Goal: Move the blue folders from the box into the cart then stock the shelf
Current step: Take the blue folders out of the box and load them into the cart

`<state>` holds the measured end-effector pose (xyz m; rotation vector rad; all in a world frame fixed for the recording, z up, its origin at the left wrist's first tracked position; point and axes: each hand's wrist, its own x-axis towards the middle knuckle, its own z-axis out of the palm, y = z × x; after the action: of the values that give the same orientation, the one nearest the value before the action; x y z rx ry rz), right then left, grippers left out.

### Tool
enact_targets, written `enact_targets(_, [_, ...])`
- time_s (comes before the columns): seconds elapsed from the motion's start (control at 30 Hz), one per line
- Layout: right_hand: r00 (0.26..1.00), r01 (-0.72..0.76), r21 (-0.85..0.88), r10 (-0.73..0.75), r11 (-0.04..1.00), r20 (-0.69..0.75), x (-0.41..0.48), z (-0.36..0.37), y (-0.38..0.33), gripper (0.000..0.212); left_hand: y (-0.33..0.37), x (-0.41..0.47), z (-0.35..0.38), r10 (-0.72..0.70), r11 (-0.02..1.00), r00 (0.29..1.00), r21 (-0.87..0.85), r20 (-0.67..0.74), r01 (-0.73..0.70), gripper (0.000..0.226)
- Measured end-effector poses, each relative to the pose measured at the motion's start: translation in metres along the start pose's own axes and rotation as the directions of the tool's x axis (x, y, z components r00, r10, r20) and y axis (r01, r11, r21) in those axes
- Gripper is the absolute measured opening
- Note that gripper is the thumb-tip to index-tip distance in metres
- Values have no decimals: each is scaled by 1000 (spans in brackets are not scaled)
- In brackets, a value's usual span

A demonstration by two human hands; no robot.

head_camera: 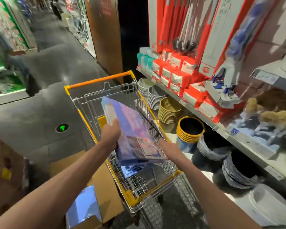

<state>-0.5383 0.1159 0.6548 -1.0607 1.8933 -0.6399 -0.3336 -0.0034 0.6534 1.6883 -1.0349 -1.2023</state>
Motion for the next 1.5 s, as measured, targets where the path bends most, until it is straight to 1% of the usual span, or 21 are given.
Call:
enact_targets(0.1, [999, -20, -48, 21, 999, 27, 20, -4, -4, 55, -13, 16, 18, -59, 998, 998, 4, -21, 59, 71])
enact_targets(0.27, [996, 22, -73, -15, 997, 92, 54, -4, -8, 63, -27, 45, 52, -164, 986, 986, -21, 0, 164, 55])
enact_targets(0.33, [996, 6, -127, 4, 992, 84, 74, -6, -4, 58, -33, 62, 69, -198, 980, 980, 22, 13, 198, 52])
enact_targets(0.4, [998, -23, -165, 31, 986, 50, 92, -9, 2, 41, -39, 82, 85, -195, 980, 981, 43, 5, 194, 47])
enact_targets(0.47, [998, -63, -146, 65, 987, 9, 111, -9, 3, 33, -45, 103, 102, -215, 976, 977, 29, 9, 215, 43])
enact_targets(0.53, [996, -84, -136, 84, 987, -9, 131, -7, -1, 50, -49, 128, 118, -246, 967, 969, 64, 1, 246, 50])
enact_targets(0.57, [995, -95, -123, 91, 988, -40, 140, -6, -4, 55, -51, 139, 127, -245, 964, 969, 103, -21, 246, 53])
enact_targets(0.6, [994, -104, -134, 97, 986, -59, 153, -3, -5, 54, -51, 151, 134, -230, 962, 973, 144, -30, 232, 53])
enact_targets(0.7, [987, -150, -127, 140, 981, -84, 188, 10, -4, 33, -38, 178, 150, -140, 952, 990, 273, -26, 142, 45])
enact_targets(0.73, [982, -180, -115, 171, 977, -84, 199, 14, -3, 34, -32, 185, 151, -136, 943, 990, 303, -25, 137, 44])
enact_targets(0.8, [980, -195, -137, 186, 971, -73, 212, 18, -6, 40, -27, 203, 154, -117, 954, 993, 280, 9, 109, 45])
enact_targets(0.87, [976, -212, -138, 201, 968, -87, 225, 22, -11, 43, -40, 237, 168, -169, 967, 981, 207, 99, 146, 60])
enact_targets(0.93, [970, -235, -118, 226, 965, -90, 234, 26, -14, 47, -87, 281, 192, -214, 963, 968, 192, 131, 186, 78])
enact_targets(0.97, [967, -250, -112, 242, 962, -82, 238, 28, -15, 49, -111, 298, 204, -234, 955, 962, 216, 139, 201, 80])
enact_targets(1.03, [961, -275, -138, 266, 952, -80, 250, 33, -16, 49, -122, 300, 218, -271, 936, 947, 276, 172, 217, 78])
enact_targets(1.13, [945, -325, -126, 315, 937, -94, 259, 34, -15, 48, -96, 268, 211, -318, 904, 923, 364, 216, 226, 68])
enact_targets(1.23, [941, -335, -90, 328, 938, -88, 261, 35, -6, 34, -111, 273, 213, -369, 861, 896, 453, 248, 230, 57])
enact_targets(1.3, [942, -334, -77, 329, 939, -63, 261, 30, 0, 27, -118, 281, 212, -394, 801, 834, 590, 387, 104, 39])
enact_targets(1.37, [961, -273, -100, 268, 957, -61, 259, 28, 0, 25, -112, 281, 207, -351, 767, 804, 640, 480, -48, 20])
enact_targets(1.43, [976, -217, -168, 207, 962, -75, 254, 28, -4, 29, -100, 278, 201, -226, 765, 814, 615, 535, -191, 25])
enact_targets(1.5, [980, -200, -174, 198, 964, -31, 248, 34, -6, 32, -94, 275, 198, -154, 732, 782, 601, 604, -320, 27])
